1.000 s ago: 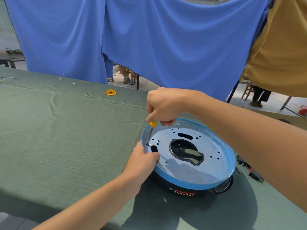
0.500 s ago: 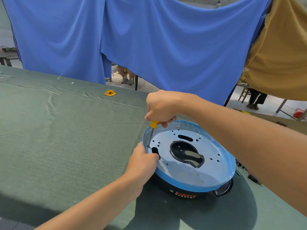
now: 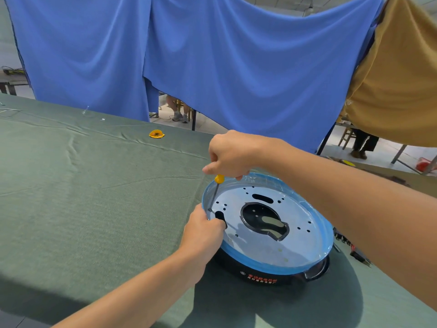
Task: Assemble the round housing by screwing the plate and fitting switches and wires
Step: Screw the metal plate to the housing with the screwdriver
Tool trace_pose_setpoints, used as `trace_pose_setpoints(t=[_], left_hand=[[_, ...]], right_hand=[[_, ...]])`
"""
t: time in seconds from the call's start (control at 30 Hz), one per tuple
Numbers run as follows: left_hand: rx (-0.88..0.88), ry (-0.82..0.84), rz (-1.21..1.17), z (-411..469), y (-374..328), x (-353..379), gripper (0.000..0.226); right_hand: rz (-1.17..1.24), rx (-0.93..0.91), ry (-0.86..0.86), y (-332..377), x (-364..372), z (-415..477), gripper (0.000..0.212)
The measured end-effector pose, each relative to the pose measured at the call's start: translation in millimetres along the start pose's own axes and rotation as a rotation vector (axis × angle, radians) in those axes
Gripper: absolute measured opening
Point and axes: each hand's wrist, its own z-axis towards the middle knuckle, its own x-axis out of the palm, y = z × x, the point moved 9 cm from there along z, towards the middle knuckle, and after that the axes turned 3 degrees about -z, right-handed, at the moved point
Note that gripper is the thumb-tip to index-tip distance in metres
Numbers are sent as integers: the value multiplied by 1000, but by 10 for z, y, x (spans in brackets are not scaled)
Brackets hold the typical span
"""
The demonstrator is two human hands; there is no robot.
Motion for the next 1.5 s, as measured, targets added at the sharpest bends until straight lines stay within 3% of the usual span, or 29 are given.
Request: trace_pose_setpoints(t=[0.1,0.2,0.27,0.37,0.5,0.6,0.7,0.87,0.97,1.03,1.13,1.27,1.37,1.5], left_hand=[[4,-1,2,-3,-1,2,33],[1,-1,-7,-2,1,0,32],[-4,-6,-11,-2,6,-4,31],[2,-12,-5,-6,-7,-9,31],[5,-11,-9,-3,-8,-7,34],[9,-6,-8,5,-2,-1,35],[6,-10,-6,9,4,-4,33],[16,-9,-6,20,8,-4,34],[9,-9,-15,32,20,-3,33],[4,-12,-18,34,25,-6,32],[12,-8,-15,26,16,-5,32],[25,-11,-1,32,12,-8,32],[19,-14,-5,41,26,-14,30],[18,-13,-10,46,32,-16,28]], right_hand=[[61,-27,93,16,-21,-46,25],[-1,-47,33,30,-49,-50,11],[-45,-31,-39,17,-42,-28,22],[-27,-9,-16,-4,2,-12,34],[-19,-44,100,19,-2,-45,26],[-30,-48,14,18,-30,-41,11],[-34,-15,-64,2,-10,-14,33],[35,-54,145,29,-8,-95,34],[-14,-75,3,60,-101,-86,8],[-40,-36,-112,42,-109,-59,28],[-54,-12,-75,50,-32,-27,39],[-9,-49,112,73,-32,-102,31],[-72,-53,4,66,-86,-101,8],[2,4,-96,-26,-35,-54,39]])
